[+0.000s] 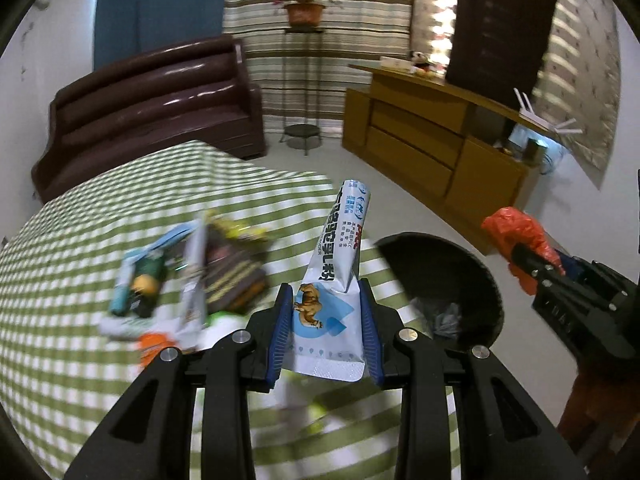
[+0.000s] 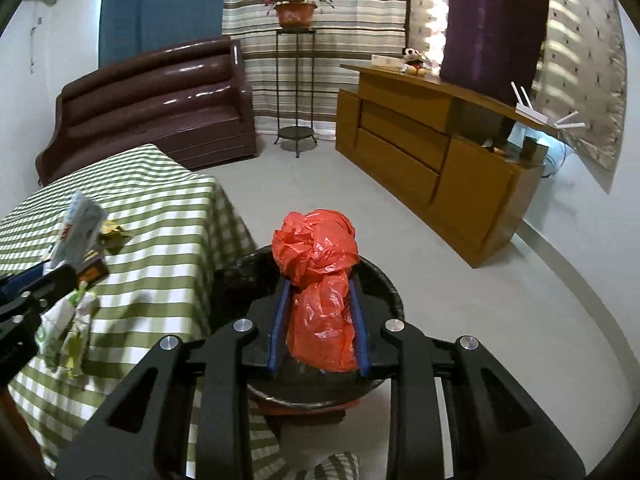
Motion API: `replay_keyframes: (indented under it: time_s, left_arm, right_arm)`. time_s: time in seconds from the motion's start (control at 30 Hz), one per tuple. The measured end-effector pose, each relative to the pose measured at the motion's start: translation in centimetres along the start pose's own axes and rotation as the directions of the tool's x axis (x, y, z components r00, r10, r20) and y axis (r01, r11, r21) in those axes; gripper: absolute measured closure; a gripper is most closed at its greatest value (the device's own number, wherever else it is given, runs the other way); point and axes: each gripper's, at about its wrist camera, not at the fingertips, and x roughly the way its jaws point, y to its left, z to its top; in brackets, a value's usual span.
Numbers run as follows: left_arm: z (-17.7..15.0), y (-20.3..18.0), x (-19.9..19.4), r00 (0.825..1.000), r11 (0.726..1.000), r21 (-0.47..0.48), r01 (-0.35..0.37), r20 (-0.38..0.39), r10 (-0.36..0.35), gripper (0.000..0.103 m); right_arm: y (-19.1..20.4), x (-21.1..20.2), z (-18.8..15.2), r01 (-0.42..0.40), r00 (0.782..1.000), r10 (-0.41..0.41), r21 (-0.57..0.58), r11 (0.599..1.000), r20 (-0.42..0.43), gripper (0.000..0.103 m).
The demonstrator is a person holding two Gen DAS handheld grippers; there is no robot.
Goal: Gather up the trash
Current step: 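Carry the sachet and red bag over the black bin and open both grippers, then withdraw both grippers from the bin back over the table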
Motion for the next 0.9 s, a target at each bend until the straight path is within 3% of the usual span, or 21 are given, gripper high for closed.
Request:
replay_keyframes:
  time_s: [0.3,0.53,0.7,0.87,0.9]
  left_arm:
    - [1.3,-4.5,5.1,0.998,0.997,0.076,0.028,-0.050,-0.025,0.070]
    - [1.2,-5.8,8.2,0.994,0.995,0.092,0.027,-0.105,-0.017,0.068]
    - [1.3,-5.6,8.9,0.991,0.997,0.074,0.029,-0.129,-0.020,0.051]
    - [1.3,-5.2,8.5,0.991,0.997,0.064,0.031,-0.132,-0.022,0.050]
    - [1.3,-5.0,8.2,0.991,0.998,0.058,0.031,-0.130,-0.023,0.050]
  right_arm:
    - [-2.2,2.3,-0.1,0.003,1.000,-0.002,0.035,0.999,-0.017,0.077]
    - [-2.8,4.7,0.0,-0.008,0.999,0.010,0.057,0.998,-0.046,0.074]
    - [-3.2,5.2,-0.6,-0.001,0.998,0.006,0.072,0.997,-0.062,0.062]
    - [-3.8,4.5,-0.5,0.014,0.998,-0.008,0.099,0.995,-0.059,0.053]
    - [-4.0,4.4,-0.3,0.017,0.998,-0.012,0.102,0.995,-0.055,0.047]
